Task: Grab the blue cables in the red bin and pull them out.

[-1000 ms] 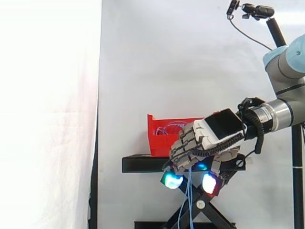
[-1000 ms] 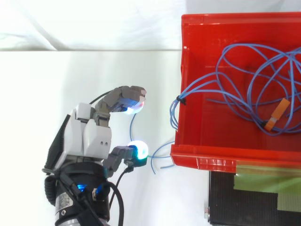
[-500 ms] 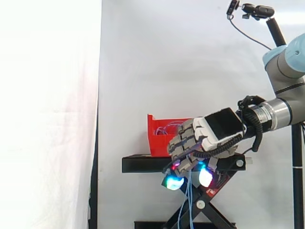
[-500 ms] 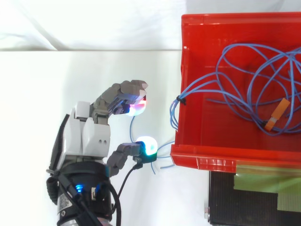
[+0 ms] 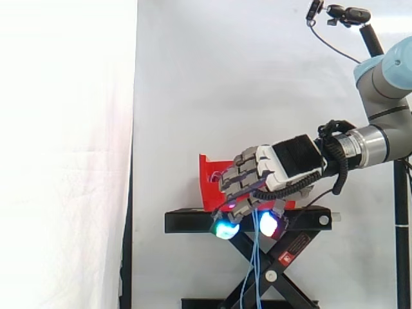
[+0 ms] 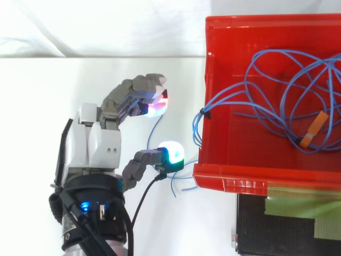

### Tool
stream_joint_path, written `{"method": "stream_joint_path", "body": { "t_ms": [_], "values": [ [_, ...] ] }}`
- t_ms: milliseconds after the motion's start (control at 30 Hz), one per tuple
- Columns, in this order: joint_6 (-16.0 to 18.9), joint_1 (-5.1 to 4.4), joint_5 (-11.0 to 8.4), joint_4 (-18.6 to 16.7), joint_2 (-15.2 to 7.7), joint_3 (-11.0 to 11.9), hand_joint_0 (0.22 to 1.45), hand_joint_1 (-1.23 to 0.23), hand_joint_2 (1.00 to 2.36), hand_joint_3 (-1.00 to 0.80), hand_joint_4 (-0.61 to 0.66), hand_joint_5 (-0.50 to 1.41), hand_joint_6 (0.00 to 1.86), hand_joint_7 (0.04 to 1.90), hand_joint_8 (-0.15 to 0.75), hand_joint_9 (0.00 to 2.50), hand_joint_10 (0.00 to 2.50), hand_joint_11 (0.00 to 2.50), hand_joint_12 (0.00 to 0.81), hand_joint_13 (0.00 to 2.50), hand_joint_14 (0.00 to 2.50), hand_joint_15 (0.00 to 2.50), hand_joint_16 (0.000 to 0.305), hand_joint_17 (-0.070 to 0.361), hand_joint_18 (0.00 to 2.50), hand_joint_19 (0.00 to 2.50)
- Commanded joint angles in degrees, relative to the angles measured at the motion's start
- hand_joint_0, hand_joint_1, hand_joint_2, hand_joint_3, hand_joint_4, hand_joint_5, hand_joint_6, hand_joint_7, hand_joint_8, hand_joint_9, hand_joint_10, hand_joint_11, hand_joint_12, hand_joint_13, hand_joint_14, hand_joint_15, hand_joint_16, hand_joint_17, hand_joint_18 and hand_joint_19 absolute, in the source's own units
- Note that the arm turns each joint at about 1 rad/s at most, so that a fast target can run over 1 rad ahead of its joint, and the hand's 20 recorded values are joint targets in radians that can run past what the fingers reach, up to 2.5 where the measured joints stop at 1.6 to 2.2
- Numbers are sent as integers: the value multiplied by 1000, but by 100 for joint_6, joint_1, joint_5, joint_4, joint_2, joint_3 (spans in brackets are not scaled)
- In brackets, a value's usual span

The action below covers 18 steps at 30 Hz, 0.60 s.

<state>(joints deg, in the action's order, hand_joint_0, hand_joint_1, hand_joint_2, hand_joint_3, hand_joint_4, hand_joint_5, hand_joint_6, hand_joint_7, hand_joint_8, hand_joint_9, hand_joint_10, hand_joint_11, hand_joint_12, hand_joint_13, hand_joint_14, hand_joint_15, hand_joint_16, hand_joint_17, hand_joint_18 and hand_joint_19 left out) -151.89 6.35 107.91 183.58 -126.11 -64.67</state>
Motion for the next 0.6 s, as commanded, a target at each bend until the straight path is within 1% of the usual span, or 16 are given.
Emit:
{"method": "stream_joint_path", "body": {
  "t_ms": [0, 100, 300, 400, 467, 567],
  "values": [
    [-38, 7, 2, 3, -1, 16, 738, -1104, 1000, -1000, -17, 642, 9, 618, 194, 729, 27, 854, 335, 648, 23, 584, 48, 108, 607, 844],
    [-47, 24, 2, 47, -1, 16, 734, -1105, 1000, -1000, -15, 647, 9, 627, 195, 732, 27, 874, 338, 650, 24, 589, 48, 108, 609, 843],
    [-47, 24, 2, 82, -1, 16, 676, -1123, 1000, -1000, -24, 657, 5, 697, 205, 742, 26, 876, 350, 661, 21, 587, 51, 114, 632, 831],
    [-64, 42, 2, 82, -1, 24, 646, -1131, 1000, -1000, -13, 609, 1, 718, 212, 728, 26, 888, 357, 650, 21, 583, 53, 119, 644, 815],
    [-64, 42, -6, 82, 8, 16, 627, -1137, 1000, -1000, -14, 567, 36, 694, 217, 715, 25, 888, 360, 647, 22, 582, 54, 122, 650, 813],
    [-64, 51, -6, 126, 8, 86, 611, -1140, 1000, -1000, 1, 514, 73, 673, 220, 692, 26, 890, 365, 648, 22, 581, 56, 125, 660, 801]
  ]
}}
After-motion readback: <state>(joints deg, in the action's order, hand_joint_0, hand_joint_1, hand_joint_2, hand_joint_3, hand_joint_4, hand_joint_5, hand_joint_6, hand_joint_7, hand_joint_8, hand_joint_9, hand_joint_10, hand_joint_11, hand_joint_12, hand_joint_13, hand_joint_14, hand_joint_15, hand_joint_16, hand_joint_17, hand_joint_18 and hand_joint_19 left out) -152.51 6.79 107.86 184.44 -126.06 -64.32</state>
